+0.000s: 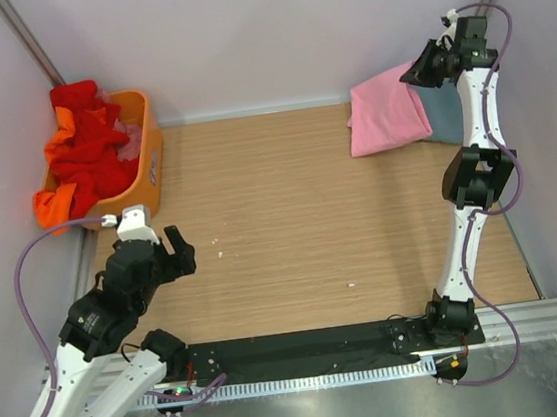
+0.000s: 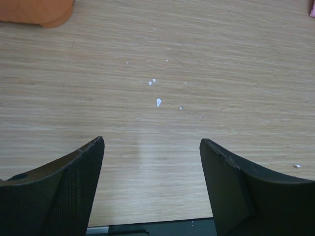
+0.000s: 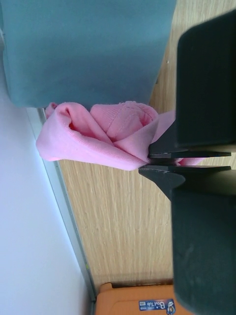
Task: Fold and stack the t-shirts
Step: Neatly place the folded tshirt to the corner
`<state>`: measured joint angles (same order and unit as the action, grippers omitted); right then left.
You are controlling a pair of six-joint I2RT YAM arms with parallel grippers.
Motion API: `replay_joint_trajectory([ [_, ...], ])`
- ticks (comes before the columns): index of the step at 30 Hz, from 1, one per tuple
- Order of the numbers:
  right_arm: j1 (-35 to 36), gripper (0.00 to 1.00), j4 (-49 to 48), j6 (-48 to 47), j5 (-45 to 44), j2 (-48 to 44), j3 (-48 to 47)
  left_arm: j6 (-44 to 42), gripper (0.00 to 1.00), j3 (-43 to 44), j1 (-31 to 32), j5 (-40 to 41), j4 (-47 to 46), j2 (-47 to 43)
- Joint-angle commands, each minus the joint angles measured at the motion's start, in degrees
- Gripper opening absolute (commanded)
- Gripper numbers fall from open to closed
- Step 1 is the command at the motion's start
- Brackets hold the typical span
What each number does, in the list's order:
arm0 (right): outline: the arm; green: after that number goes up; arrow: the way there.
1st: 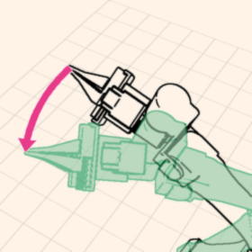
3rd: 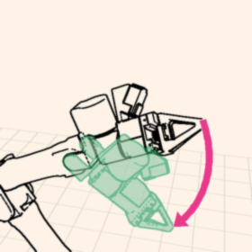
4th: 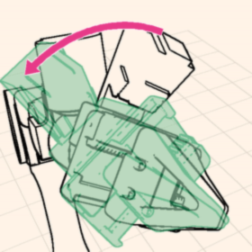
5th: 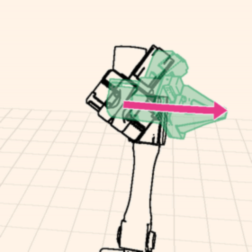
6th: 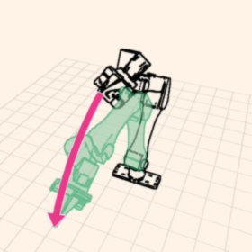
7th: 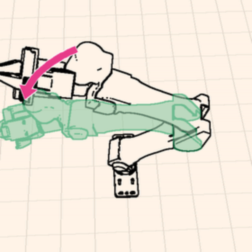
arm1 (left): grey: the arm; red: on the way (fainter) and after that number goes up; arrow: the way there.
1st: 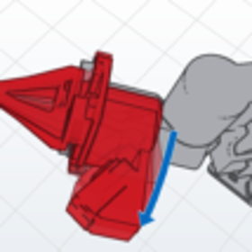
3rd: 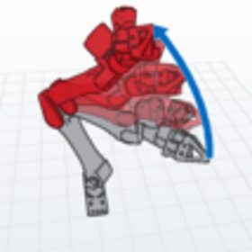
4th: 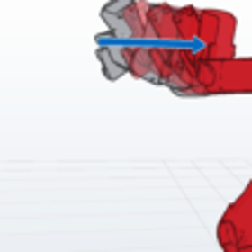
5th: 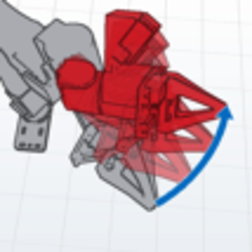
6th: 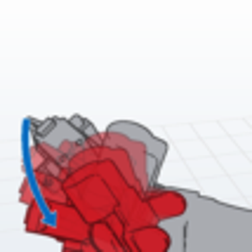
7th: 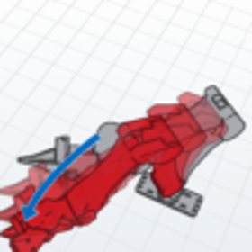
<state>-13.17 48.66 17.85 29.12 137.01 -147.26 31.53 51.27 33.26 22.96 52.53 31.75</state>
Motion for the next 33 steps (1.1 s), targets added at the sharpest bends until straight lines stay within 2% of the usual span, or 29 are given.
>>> replay_joint_trajectory([
  [1,-0.54,0.01,-4.27,0.61,3.21,-1.04,-3.55,0.73,0.79,-0.11,-0.21,0.59,-2.26,0.42],
  [13,-4.49,0.01,-17.90,10.54,13.14,-2.54,-6.37,0.82,0.77,0.06,-0.38,0.86,-2.08,1.74],
  [33,-12.14,0.01,-18.95,10.81,14.29,3.17,-1.71,0.73,0.77,0.15,-0.47,0.42,-2.00,3.94],
])
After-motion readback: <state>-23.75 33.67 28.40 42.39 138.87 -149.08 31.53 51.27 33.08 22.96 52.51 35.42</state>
